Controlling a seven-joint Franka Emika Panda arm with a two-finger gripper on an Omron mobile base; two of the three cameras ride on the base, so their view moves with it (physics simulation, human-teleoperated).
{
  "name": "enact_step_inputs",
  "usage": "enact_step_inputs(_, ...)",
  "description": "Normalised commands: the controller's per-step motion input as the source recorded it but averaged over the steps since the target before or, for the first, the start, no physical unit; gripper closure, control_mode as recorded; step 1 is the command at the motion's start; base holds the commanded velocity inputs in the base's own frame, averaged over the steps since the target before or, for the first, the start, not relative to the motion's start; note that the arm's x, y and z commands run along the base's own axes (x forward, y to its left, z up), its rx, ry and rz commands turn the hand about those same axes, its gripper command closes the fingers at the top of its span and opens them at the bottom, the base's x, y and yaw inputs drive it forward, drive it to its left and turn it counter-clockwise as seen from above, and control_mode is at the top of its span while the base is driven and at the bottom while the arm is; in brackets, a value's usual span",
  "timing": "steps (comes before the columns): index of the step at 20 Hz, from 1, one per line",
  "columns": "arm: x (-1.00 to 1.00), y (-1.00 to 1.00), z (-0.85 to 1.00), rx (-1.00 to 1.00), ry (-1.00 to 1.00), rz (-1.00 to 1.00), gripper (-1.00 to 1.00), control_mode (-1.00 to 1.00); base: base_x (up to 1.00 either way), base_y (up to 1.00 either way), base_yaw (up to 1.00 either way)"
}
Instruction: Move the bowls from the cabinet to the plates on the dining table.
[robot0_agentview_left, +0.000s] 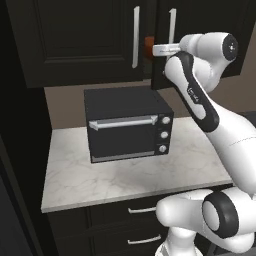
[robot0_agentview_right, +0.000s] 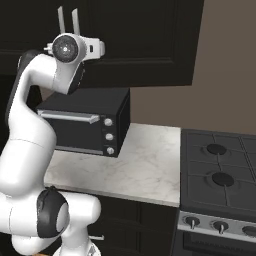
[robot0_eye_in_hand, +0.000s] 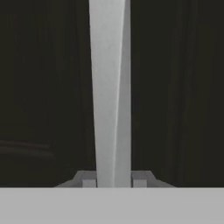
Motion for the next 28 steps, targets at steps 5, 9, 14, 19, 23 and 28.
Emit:
enact_step_inputs(5,-0.29,-0.01,0.0,0.0,0.0,0.02,1.0,-1.0,0.0,0.0,0.0)
enact_step_inputs(9,-0.29,-0.04,0.0,0.0,0.0,0.02,1.0,-1.0,0.0,0.0,0.0)
enact_step_inputs(14,-0.28,-0.07,0.0,0.0,0.0,0.01,1.0,-1.0,0.0,0.0,0.0)
enact_step_inputs(19,-0.24,-0.1,0.0,0.0,0.0,0.01,1.0,-1.0,0.0,0.0,0.0)
enact_step_inputs(23,-0.22,-0.11,0.0,0.0,0.0,0.01,1.0,-1.0,0.0,0.0,0.0)
enact_step_inputs(28,-0.2,-0.13,0.0,0.0,0.0,0.01,1.0,-1.0,0.0,0.0,0.0)
